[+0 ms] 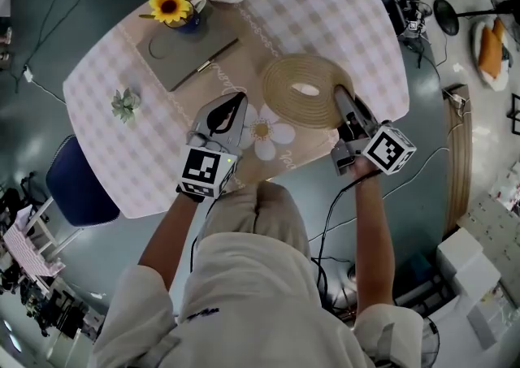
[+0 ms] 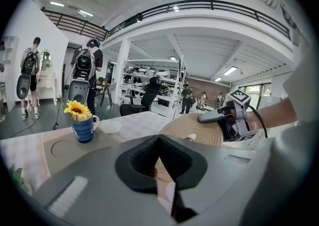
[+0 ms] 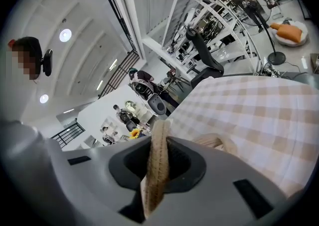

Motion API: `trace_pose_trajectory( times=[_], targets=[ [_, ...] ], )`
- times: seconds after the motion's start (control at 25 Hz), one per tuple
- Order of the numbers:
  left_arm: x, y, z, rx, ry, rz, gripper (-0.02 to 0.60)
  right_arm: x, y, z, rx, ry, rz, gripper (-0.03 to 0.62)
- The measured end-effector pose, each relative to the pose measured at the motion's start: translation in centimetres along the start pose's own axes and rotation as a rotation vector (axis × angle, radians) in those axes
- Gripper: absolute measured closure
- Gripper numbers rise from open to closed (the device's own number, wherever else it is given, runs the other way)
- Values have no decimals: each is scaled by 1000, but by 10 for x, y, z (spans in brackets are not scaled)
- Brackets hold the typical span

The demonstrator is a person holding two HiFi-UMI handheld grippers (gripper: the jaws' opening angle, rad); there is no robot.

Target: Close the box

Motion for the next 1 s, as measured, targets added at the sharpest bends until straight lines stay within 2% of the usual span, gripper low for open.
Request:
trace_pose_trajectory(
  times=[0.64, 0.88, 1.0],
  targets=[
    [-13, 2, -13, -33, 32, 19, 580, -4, -25, -20, -18, 45, -27, 549],
    [-16, 3, -16, -39, 44, 20, 580, -9, -40, -26, -106, 86, 62, 548],
    [-18, 2, -17, -45, 50, 19, 580, -7, -41, -27, -122, 102, 103, 546]
  ],
)
Point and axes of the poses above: the fingertips, and each gripper's own axes: z backward along the fingers, y to its left, x out of its top, the point moved 2 cm from there along z, backward along the fingers, and after that the axes turned 11 degrees about y, right-handed, at the moved point
